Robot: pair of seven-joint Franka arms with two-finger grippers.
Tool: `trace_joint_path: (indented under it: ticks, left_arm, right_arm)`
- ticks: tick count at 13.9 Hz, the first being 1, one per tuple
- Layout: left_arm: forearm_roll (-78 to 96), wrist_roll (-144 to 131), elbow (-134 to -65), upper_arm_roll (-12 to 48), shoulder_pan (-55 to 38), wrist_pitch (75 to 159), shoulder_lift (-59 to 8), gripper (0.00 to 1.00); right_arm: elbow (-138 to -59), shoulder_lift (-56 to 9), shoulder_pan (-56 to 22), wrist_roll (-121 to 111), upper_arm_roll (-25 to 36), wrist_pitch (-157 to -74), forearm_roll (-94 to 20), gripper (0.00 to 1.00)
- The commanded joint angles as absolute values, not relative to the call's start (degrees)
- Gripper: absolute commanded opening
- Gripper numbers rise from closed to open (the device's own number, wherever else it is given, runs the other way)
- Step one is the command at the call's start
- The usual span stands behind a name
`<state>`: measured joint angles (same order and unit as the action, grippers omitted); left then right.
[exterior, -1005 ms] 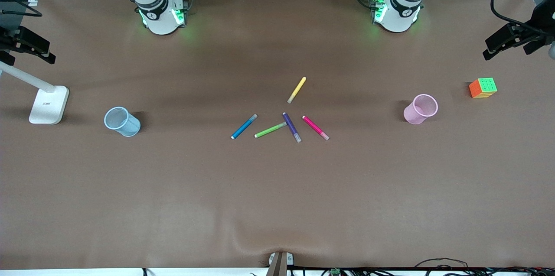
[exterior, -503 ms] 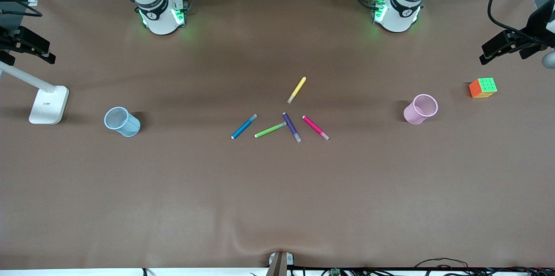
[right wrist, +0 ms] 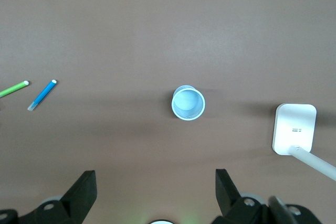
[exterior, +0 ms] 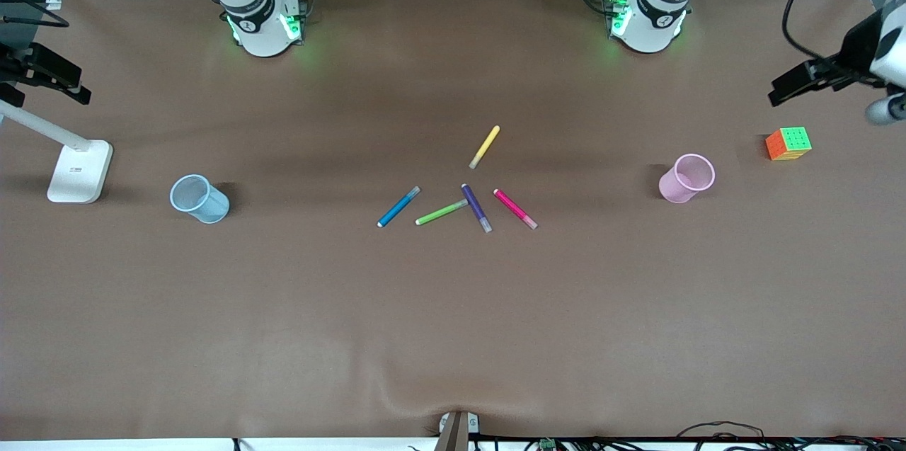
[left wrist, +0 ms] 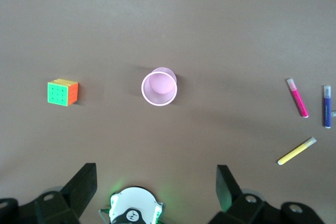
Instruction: Place pink and blue markers in matching cups
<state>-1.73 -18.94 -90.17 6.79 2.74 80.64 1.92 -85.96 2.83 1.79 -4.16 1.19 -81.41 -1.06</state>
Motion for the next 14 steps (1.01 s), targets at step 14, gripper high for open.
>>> trace_joint_path:
  ticks: [14]
  left_arm:
    - [4.5, -45.2, -89.5, 17.5, -3.5, 90.3, -17.6, 1.00]
  right_arm:
    - [-84.7, 2.4, 2.0, -3.6, 1.1, -80.5, -1.7, 1.00]
